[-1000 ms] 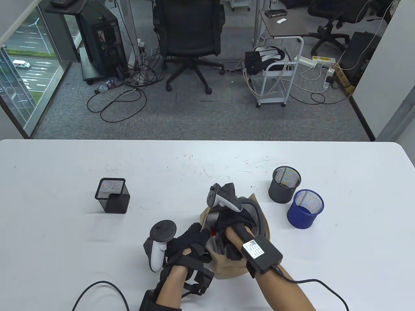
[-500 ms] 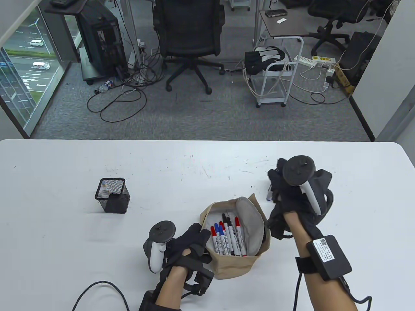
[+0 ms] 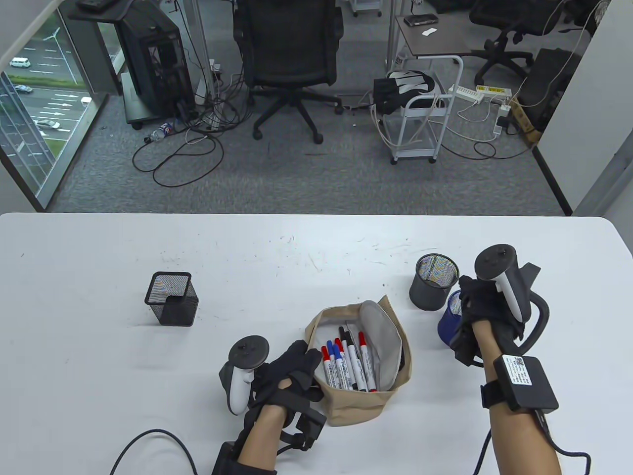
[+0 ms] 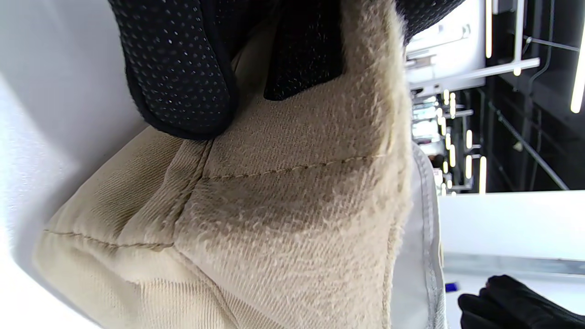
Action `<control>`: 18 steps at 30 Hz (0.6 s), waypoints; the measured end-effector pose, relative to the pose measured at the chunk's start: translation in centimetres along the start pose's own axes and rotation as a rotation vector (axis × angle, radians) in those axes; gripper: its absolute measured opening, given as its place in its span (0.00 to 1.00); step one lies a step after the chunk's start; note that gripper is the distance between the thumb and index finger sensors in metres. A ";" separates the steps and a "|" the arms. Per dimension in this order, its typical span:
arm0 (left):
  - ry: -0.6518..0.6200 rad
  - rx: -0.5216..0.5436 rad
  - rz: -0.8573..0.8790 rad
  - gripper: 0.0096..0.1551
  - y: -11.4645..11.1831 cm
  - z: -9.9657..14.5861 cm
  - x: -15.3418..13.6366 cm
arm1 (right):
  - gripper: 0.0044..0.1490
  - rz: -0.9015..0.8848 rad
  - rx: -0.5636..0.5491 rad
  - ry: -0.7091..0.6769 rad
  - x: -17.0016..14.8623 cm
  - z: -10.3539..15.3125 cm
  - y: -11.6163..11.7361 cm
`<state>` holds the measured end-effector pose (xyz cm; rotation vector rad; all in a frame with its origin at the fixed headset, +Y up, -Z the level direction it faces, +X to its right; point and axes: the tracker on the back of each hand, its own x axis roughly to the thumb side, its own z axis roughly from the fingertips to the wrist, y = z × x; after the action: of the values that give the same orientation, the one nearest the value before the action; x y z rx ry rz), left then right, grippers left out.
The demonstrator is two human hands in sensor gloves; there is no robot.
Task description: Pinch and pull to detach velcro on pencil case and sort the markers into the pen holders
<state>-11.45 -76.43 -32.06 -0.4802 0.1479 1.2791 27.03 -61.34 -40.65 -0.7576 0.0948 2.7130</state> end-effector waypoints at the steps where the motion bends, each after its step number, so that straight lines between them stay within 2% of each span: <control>1: 0.000 0.001 0.004 0.47 0.0 0.0 0.0 | 0.40 0.007 -0.014 -0.013 0.4 0.5 -0.4; 4: -0.002 -0.002 -0.002 0.47 0.0 0.0 0.1 | 0.40 0.009 -0.010 -0.086 1.8 2.2 -1.1; 6: -0.001 0.000 -0.006 0.47 0.0 0.0 0.0 | 0.40 0.005 0.040 -0.152 3.4 3.8 -1.3; 10: 0.005 -0.005 0.002 0.47 0.0 -0.2 -0.1 | 0.40 0.034 0.215 -0.278 7.2 7.0 0.4; 13: 0.004 -0.004 0.003 0.47 0.0 -0.1 -0.1 | 0.40 0.129 0.355 -0.344 10.1 9.0 3.6; 18: 0.004 -0.007 -0.001 0.47 -0.1 -0.2 -0.1 | 0.41 0.323 0.518 -0.354 13.5 9.7 9.9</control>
<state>-11.39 -76.60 -32.18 -0.4883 0.1464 1.2779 8.10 -65.34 -39.50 -0.1145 0.8594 2.8657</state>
